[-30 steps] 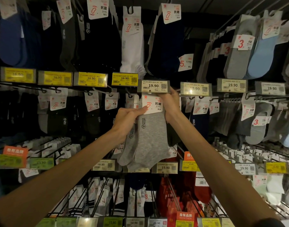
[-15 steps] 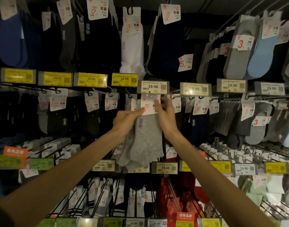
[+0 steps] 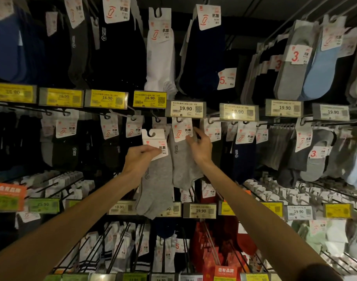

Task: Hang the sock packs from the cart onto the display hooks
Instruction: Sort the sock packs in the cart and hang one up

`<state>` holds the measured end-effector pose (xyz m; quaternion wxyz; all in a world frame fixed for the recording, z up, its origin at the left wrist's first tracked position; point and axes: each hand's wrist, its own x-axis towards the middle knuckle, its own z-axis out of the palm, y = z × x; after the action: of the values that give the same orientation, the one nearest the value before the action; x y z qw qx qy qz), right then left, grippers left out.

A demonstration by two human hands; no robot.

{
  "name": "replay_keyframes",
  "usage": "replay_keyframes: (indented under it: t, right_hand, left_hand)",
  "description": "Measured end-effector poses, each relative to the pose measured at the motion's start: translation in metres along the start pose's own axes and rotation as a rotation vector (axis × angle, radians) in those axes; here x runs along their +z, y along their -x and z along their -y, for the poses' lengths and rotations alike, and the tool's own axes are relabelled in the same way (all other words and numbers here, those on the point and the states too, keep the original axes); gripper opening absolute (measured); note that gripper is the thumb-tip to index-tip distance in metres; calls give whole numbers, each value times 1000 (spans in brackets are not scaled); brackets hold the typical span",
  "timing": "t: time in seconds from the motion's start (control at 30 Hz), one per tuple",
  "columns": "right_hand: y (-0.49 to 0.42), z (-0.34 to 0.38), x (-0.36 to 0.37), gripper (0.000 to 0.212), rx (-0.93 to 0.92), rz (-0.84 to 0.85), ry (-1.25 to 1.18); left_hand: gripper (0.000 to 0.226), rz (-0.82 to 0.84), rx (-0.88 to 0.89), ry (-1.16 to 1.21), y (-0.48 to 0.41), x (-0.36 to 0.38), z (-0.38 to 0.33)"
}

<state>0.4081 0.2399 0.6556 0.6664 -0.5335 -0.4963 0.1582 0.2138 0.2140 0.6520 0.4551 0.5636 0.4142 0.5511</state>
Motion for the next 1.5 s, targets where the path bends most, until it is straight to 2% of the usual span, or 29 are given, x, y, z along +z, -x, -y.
replay_keyframes:
  t: [0.13,0.27,0.37,0.43,0.5,0.6,0.7,0.8,0.9,0.97,1.07,1.23,1.5]
  right_hand:
    - [-29,-15,13,42,47,-18,161]
    - [-48,-24,18,39,90,45,531]
    - [-42,-22,21,37,117,-16,598]
    - [-26,-23,18,34,-2,-61,541]
    - [3,-17,12,33,-85,-33,308]
    - [50,14,-3,29,-13,105,-105]
    - [76,41,-20,34,13,205,-262]
    - [78,57,-31,20,-30,121,-262]
    - [68,77,-40,14,-31,117,-279]
    - [60,88,-42,8,-46,112,-274]
    - [53,102,-42,15,-45,140,-262]
    - [46,107,-28,23,15,171,-331]
    - [36,104,-11,28,16,71,-343]
  left_hand:
    - [5,69,20,41,4,-7,-8]
    - [16,122,51,28,9,-10,-13]
    - [23,139,68,11,9,-12,-14]
    - [23,147,73,39,12,-13,-15]
    - [25,163,75,103,18,-14,-16]
    - [49,229,102,152,26,-8,-14]
    - [70,271,97,177,31,6,-15]
    - [63,362,87,236,37,20,-23]
    - [54,461,113,225,42,32,-34]
    - [52,466,106,267,43,38,-39]
    - [49,429,89,334,41,40,-45]
    - [49,259,77,368,34,37,-47]
    - [49,195,57,292,23,34,-53]
